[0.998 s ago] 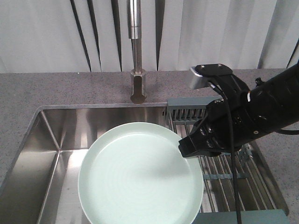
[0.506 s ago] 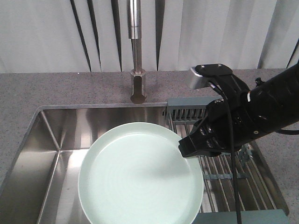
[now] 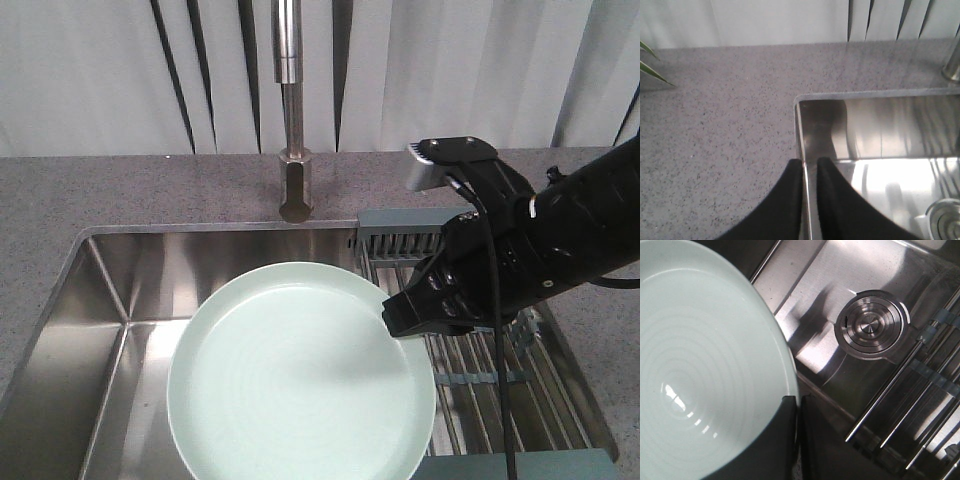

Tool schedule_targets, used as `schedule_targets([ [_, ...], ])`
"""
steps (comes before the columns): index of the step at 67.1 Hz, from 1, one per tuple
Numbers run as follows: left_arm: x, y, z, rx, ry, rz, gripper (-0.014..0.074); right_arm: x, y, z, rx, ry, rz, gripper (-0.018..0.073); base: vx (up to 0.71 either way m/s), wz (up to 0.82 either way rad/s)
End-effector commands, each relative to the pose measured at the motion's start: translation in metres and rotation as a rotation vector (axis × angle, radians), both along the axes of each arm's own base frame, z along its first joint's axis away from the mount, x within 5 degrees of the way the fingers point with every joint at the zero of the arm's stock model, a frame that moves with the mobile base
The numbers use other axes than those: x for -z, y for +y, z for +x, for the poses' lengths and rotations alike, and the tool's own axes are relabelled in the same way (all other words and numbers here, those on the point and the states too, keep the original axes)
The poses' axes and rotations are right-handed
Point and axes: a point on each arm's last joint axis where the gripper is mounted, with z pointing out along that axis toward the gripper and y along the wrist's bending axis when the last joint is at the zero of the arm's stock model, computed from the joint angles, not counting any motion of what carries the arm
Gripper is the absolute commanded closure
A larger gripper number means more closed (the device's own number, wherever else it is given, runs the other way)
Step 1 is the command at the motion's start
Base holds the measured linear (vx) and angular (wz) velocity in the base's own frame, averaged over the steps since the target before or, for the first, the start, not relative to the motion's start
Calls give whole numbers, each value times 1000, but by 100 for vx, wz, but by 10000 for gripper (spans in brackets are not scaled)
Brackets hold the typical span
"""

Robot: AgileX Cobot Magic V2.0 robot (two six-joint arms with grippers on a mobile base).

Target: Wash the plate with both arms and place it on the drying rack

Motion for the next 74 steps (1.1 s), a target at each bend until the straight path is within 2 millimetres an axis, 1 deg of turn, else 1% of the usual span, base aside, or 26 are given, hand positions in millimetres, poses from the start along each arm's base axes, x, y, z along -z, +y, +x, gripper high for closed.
schedule_targets([
  [1, -10, 0, 14, 7, -43, 11, 387, -18, 0, -3, 16, -64, 64, 561, 0, 0],
  [4, -9, 0, 19, 8, -23, 10, 318, -18, 0, -3, 16, -64, 64, 561, 0, 0],
  [6, -10, 0, 22, 8, -19, 12, 255, -18, 0, -3, 16, -64, 64, 561, 0, 0],
  [11, -13, 0, 33, 8, -6, 12, 134, -18, 0, -3, 16, -64, 64, 561, 0, 0],
  [17, -16, 0, 47, 10, 19, 11, 9, -18, 0, -3, 16, -64, 64, 561, 0, 0],
  [19, -17, 0, 52, 16, 36, 12, -18, -18, 0, -3, 16, -64, 64, 561, 0, 0],
  [23, -13, -2, 62, 43, 122, 34, -57, -18, 0, -3, 16, -64, 64, 561, 0, 0],
  [24, -14, -3, 65, 51, 135, 44, -66, -18, 0, -3, 16, -64, 64, 561, 0, 0],
  [27, -11, -5, 73, 80, 186, 67, -74, -18, 0, -3, 16, -64, 64, 561, 0, 0],
  [31, -15, -8, 85, 116, 218, 72, -74, -18, 0, -3, 16, -64, 64, 561, 0, 0],
  [33, -11, -9, 90, 135, 242, 79, -73, -18, 0, -3, 16, -64, 64, 561, 0, 0],
  [38, -13, -12, 104, 185, 250, 82, -66, -18, 0, -3, 16, -64, 64, 561, 0, 0],
  [52, -14, -28, 145, 409, 227, 99, -43, -18, 0, -3, 16, -64, 64, 561, 0, 0],
  [53, -12, -29, 147, 444, 233, 128, -41, -18, 0, -3, 16, -64, 64, 561, 0, 0],
  [60, -13, -39, 163, 587, 210, 136, -35, -18, 0, -3, 16, -64, 64, 561, 0, 0],
  [74, -8, -54, 191, 794, 160, 114, -31, -18, 0, -3, 16, -64, 64, 561, 0, 0],
])
